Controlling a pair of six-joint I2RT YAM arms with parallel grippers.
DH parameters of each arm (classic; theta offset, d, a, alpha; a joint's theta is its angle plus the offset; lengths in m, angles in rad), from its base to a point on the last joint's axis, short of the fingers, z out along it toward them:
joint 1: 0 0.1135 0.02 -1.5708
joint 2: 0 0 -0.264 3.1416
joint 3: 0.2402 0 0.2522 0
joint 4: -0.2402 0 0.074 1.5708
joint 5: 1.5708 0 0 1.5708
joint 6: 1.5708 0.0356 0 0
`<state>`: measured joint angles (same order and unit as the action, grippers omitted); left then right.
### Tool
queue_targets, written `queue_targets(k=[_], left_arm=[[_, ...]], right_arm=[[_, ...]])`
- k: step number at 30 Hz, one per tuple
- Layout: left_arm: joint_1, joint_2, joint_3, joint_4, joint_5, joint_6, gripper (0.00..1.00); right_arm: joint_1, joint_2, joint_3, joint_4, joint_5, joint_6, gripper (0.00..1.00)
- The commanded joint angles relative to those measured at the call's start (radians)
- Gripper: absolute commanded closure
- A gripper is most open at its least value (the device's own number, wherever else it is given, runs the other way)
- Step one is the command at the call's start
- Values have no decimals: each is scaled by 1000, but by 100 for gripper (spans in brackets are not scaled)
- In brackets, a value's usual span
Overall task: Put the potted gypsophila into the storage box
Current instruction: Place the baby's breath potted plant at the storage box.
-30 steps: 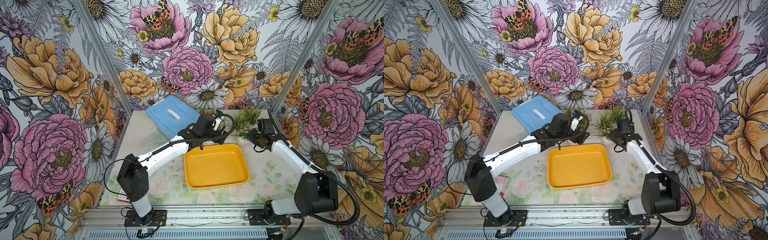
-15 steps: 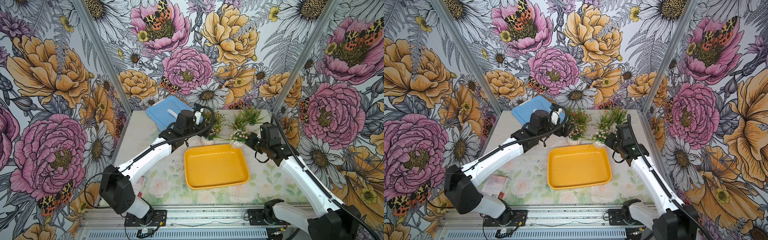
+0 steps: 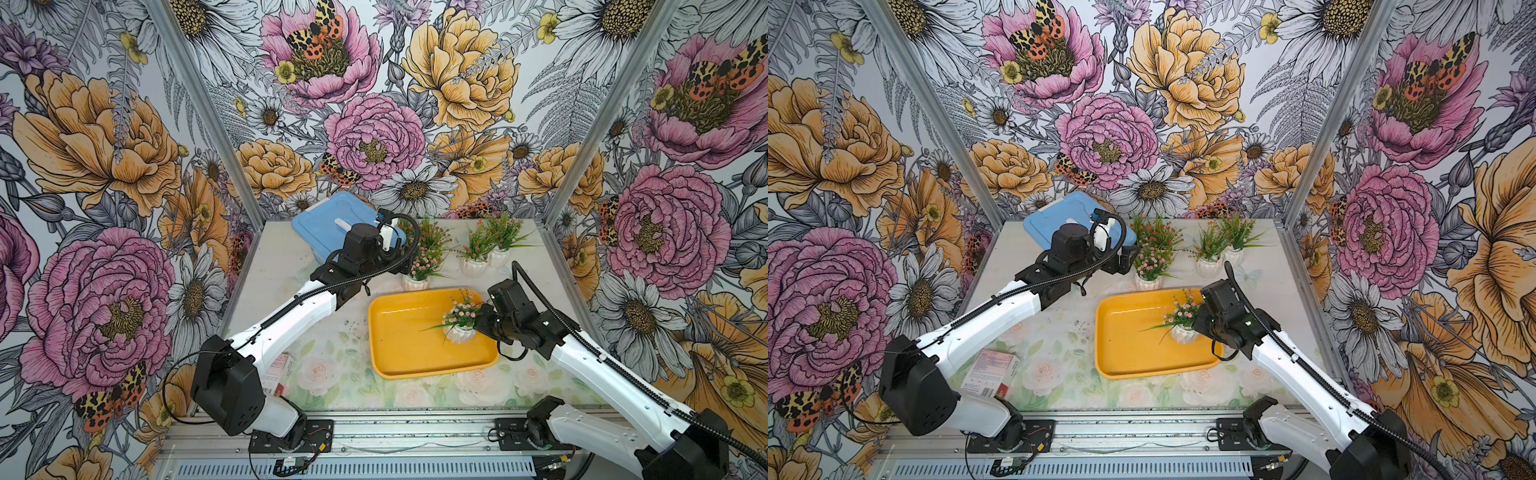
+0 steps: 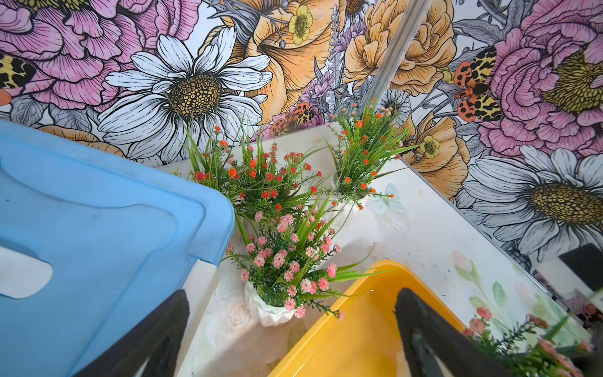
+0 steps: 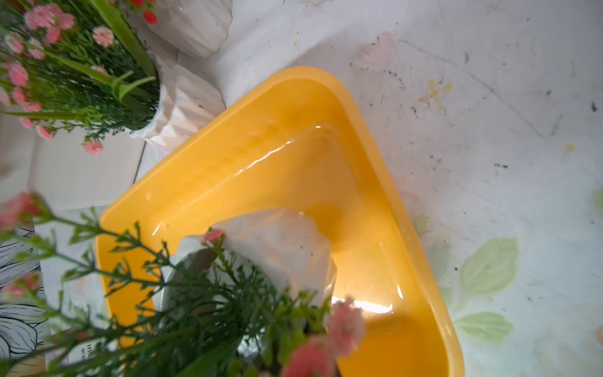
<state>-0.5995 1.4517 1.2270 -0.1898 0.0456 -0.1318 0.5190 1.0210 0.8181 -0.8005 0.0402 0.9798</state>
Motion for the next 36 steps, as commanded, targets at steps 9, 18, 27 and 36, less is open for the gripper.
queue_targets(k=[9, 18, 27, 36], left_arm=[[11, -68, -54, 46, 17, -6, 1], [12, -73, -58, 43, 16, -19, 1], [11, -99, -70, 46, 7, -16, 1], [14, -119, -78, 44, 12, 2, 1]], right_arm=[[4, -68, -89, -54, 72, 69, 100], [3, -42, -83, -57, 108, 68, 90], [-5, -78, -50, -56, 193, 76, 69], [-48, -66, 22, -54, 328, 55, 58]])
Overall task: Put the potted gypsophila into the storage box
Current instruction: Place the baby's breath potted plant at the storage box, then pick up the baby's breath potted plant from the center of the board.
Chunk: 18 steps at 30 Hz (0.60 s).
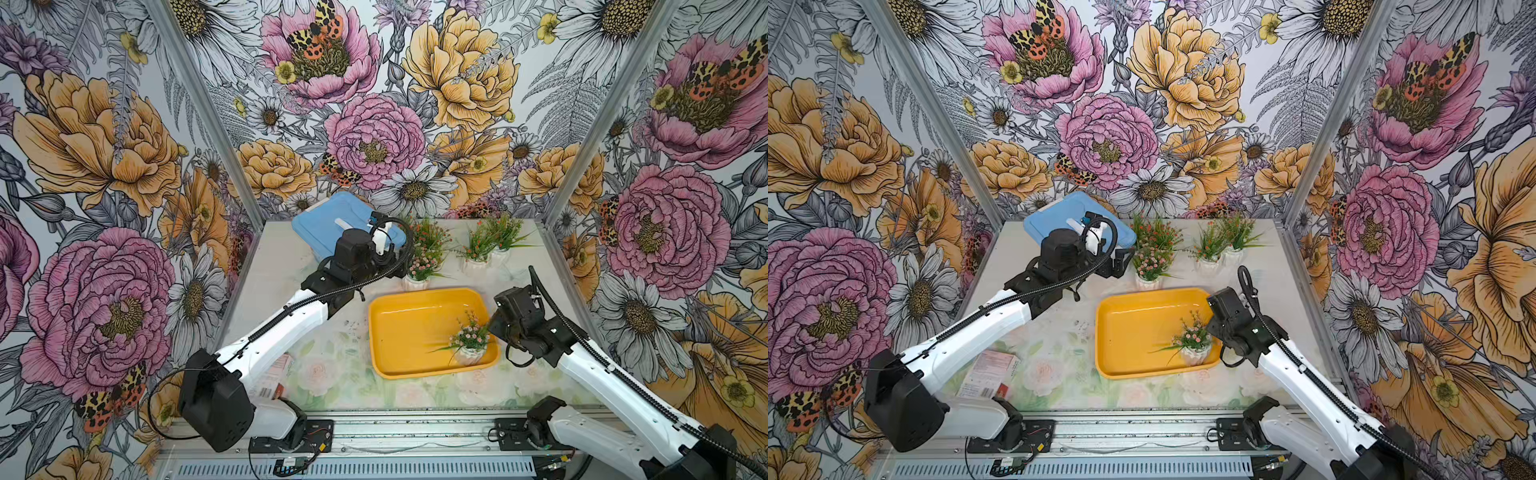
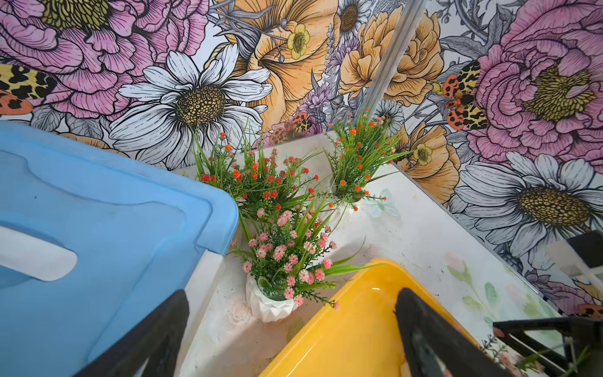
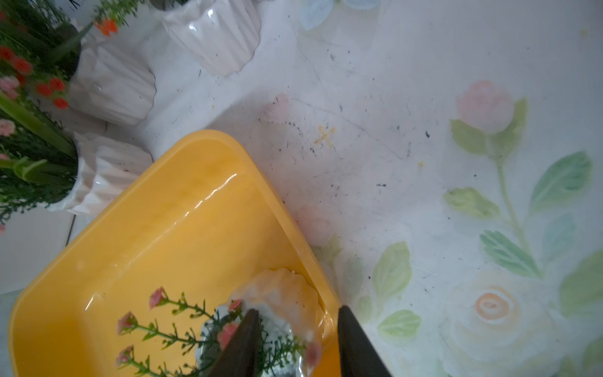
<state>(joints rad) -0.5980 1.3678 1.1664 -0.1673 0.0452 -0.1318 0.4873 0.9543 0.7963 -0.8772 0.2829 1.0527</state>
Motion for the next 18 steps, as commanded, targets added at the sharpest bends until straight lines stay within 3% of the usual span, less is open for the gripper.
queue_targets(k=[1, 7, 18], left_arm=[[13, -39, -19, 24, 13, 2, 1], [15, -38, -1, 25, 28, -9, 1], [14, 98, 168, -4, 1, -16, 1]], right_arm=[[-28, 3, 53, 23, 103, -17, 56], [-144, 83, 121, 56, 126, -59, 47], [-324, 520, 343, 291, -146, -225, 48]])
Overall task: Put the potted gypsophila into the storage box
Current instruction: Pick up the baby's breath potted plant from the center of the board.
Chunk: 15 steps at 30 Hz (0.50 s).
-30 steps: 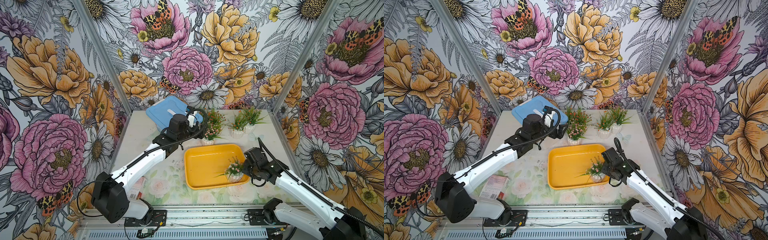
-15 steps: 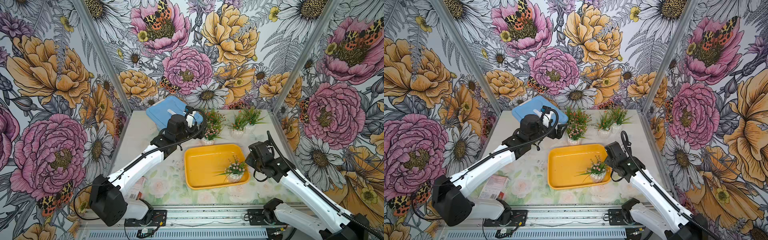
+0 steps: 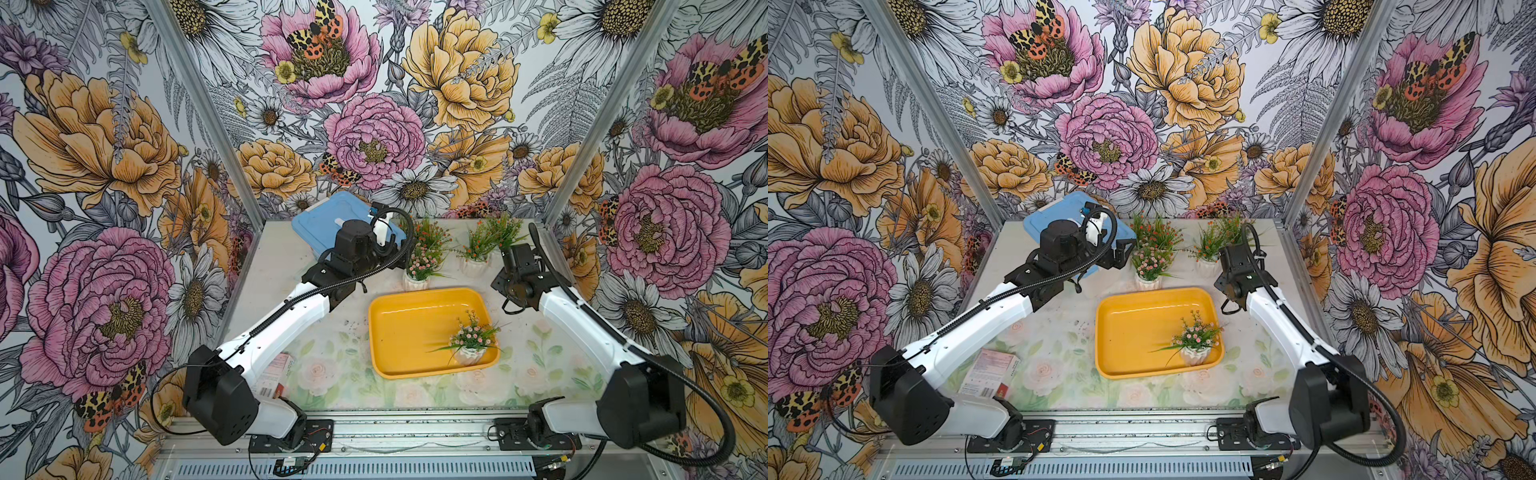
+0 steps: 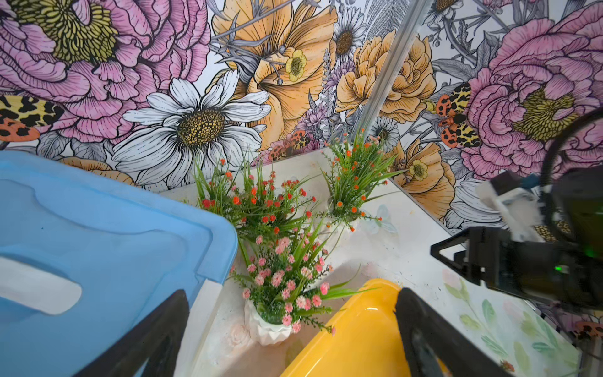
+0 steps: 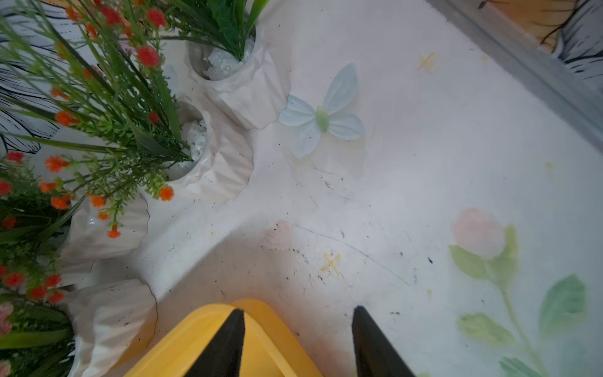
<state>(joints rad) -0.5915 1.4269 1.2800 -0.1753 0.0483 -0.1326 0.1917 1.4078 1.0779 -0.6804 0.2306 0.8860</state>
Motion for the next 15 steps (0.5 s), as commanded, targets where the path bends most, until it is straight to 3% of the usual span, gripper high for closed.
queue_targets(k=[1, 9, 15], left_arm=[[7, 56, 71, 6, -5, -20, 1], [-4, 171, 178, 23, -62, -40, 1], [-8, 233, 242, 7, -89, -42, 1]], right_arm=[[-42, 103, 81, 114, -116, -63, 49], [-137, 325, 192, 248, -274, -61, 56], [-161, 424, 268, 261, -309, -77, 61]])
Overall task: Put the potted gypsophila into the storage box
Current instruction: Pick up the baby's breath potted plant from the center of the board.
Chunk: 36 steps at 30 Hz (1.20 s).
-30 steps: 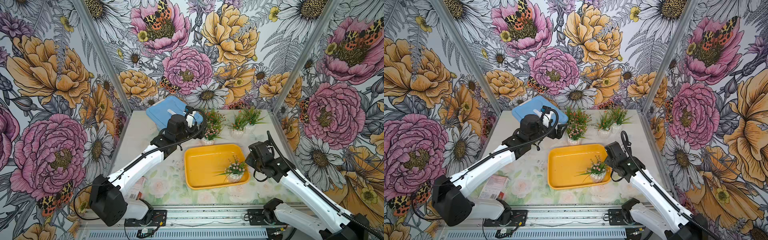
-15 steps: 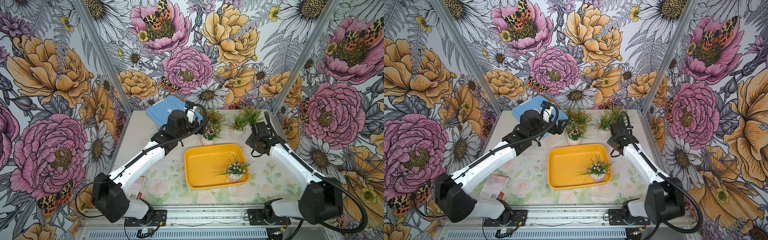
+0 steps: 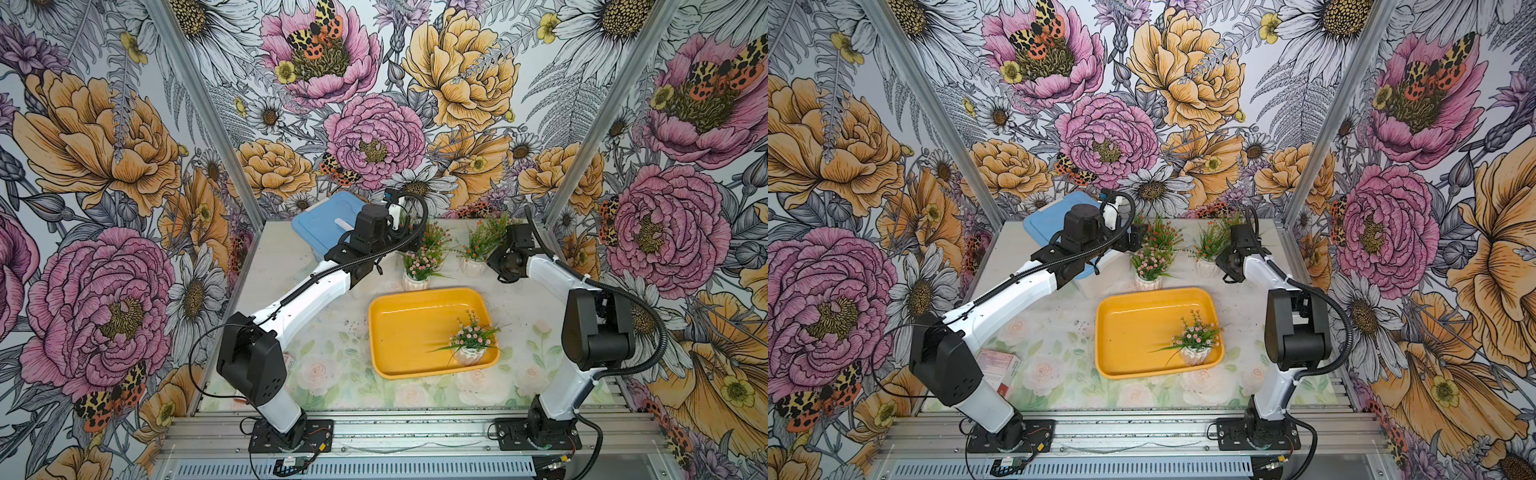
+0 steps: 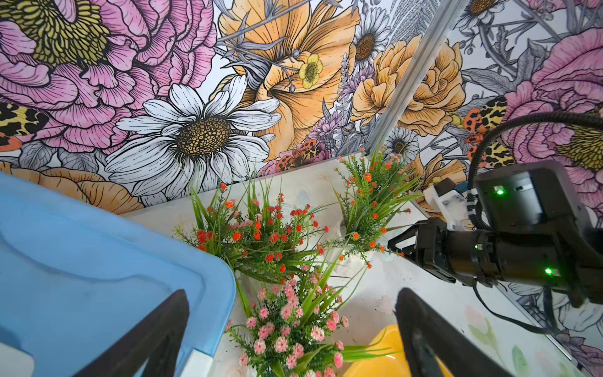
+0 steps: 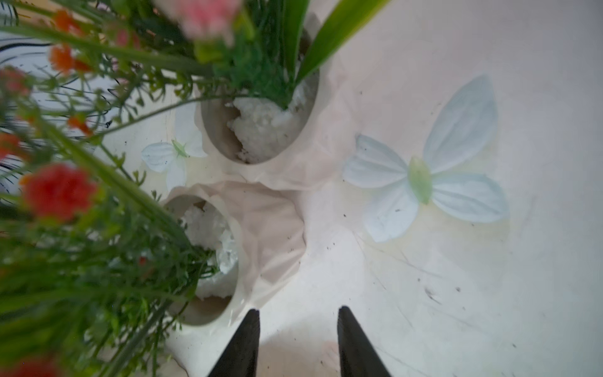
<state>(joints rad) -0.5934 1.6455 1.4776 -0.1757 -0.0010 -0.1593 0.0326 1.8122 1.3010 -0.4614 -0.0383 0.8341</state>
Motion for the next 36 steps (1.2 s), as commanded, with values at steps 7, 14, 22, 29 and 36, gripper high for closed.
queue_targets(k=[7, 14, 22, 29, 36], left_arm=[[-8, 66, 94, -8, -41, -22, 1], [-14, 116, 141, -17, -37, -15, 1], [-33, 159, 186, -29, -70, -17, 1], [-62, 217, 231, -48, -115, -25, 1], [-88, 307, 344, -89, -153, -36, 1]], right_arm=[[-7, 40, 50, 76, -79, -38, 60], [-8, 82, 58, 91, -101, -20, 63], [-6, 101, 51, 89, -92, -21, 78], [-7, 131, 63, 61, -112, -33, 85], [-7, 179, 105, -4, -100, -62, 89]])
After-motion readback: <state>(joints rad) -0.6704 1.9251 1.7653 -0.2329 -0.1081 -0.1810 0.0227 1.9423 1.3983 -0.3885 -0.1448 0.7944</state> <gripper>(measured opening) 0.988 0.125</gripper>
